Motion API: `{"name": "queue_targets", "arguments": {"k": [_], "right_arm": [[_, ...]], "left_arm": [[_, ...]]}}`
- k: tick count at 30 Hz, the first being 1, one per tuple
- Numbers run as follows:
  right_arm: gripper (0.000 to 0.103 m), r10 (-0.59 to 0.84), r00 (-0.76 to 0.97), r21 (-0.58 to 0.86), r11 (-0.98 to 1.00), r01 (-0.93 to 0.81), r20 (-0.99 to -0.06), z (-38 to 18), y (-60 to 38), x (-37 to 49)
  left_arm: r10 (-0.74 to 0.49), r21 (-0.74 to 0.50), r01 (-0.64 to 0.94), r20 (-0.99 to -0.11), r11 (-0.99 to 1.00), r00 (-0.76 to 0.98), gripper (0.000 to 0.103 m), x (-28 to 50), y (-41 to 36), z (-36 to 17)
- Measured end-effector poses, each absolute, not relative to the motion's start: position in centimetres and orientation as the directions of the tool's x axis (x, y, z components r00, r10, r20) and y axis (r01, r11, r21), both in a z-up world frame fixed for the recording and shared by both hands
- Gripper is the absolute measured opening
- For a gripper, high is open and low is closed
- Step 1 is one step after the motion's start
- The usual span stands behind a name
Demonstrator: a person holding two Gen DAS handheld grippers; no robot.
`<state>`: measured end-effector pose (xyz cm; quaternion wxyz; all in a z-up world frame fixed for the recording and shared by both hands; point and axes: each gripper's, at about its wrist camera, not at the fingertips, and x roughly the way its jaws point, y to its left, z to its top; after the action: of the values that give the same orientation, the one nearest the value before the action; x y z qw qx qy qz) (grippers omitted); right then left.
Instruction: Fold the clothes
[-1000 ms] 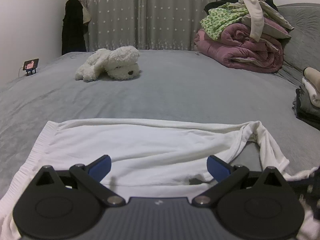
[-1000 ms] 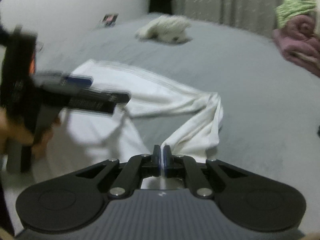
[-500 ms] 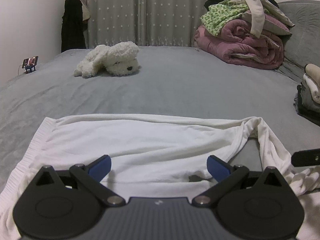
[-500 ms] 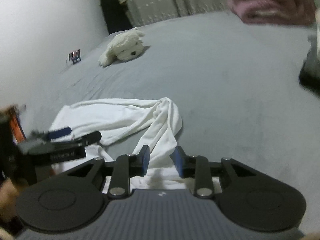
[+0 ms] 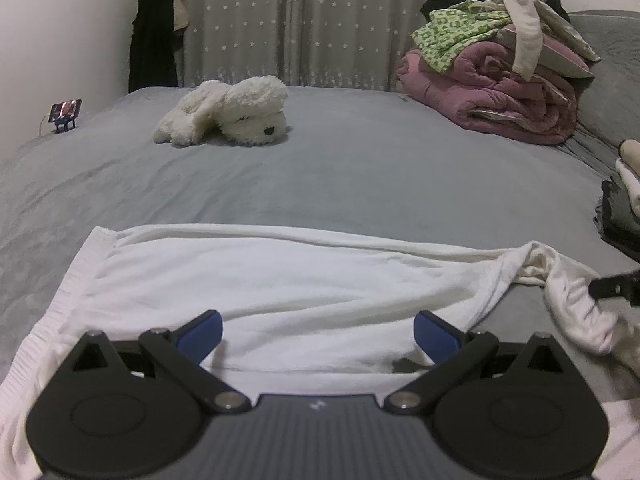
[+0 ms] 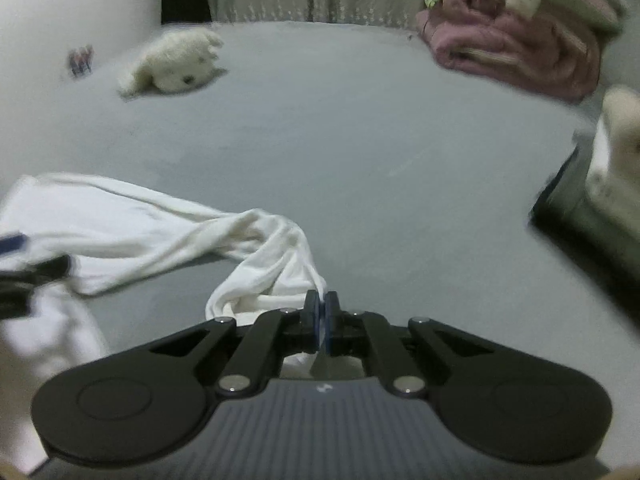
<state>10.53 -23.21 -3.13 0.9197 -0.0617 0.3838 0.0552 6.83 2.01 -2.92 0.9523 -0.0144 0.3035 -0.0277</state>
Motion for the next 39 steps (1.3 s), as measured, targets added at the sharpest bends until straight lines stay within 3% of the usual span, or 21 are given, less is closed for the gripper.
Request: {"name": "queue_targets", "arguments": {"k": [7, 20, 22, 23, 25, 28, 36, 39], "right_arm": [[0.002, -0.086, 0.705, -0.232, 0.966, -0.114, -0.704, -3.0, -24.8, 16.7], [0.002, -0.132, 0.691, -0.254, 0.964, -0.077, -0.71, -4.4, -23.8, 23.1], [0.005, -0.131, 0.673, -0.232, 0.971, -0.061, -0.728, -5.5, -23.9, 23.2], [0.015, -0.127, 0.675, -0.215, 0.975, -0.048, -0.727, -5.8, -24.1, 23.0], [0.017, -0.101, 0.685, -0.163, 0.986, -0.026, -0.722, -5.8, -24.9, 22.4], [0.047, -0.022, 0.68, -0.036, 0.999, -0.008, -0.733, -4.5, -26.9, 21.4], [0.047, 0.054, 0.689, 0.127, 0.99, 0.055, -0.723, -1.4, -31.6, 16.1], [0.037, 0.067, 0.664, 0.153, 0.986, 0.072, -0.745, -1.6, -32.4, 14.1]], "left_arm": [[-0.045, -0.084, -0.006, -0.592, 0.996, 0.804, 0.102, 7.9, 3.4, -2.8], [-0.047, -0.133, -0.047, -0.624, 0.99, 0.78, 0.102, 9.2, 4.5, -3.3], [-0.048, -0.14, -0.051, -0.624, 0.989, 0.78, 0.102, 9.2, 4.4, -3.3], [-0.05, -0.143, -0.051, -0.624, 0.988, 0.78, 0.102, 9.2, 4.4, -3.3], [-0.054, -0.151, -0.051, -0.622, 0.987, 0.781, 0.102, 9.2, 4.5, -3.2], [-0.06, -0.149, -0.042, -0.617, 0.988, 0.785, 0.102, 9.0, 4.3, -3.2], [-0.068, -0.125, -0.009, -0.601, 0.992, 0.796, 0.102, 8.4, 3.3, -3.0], [-0.069, -0.113, 0.001, -0.597, 0.994, 0.799, 0.102, 8.2, 3.1, -2.9]]}}
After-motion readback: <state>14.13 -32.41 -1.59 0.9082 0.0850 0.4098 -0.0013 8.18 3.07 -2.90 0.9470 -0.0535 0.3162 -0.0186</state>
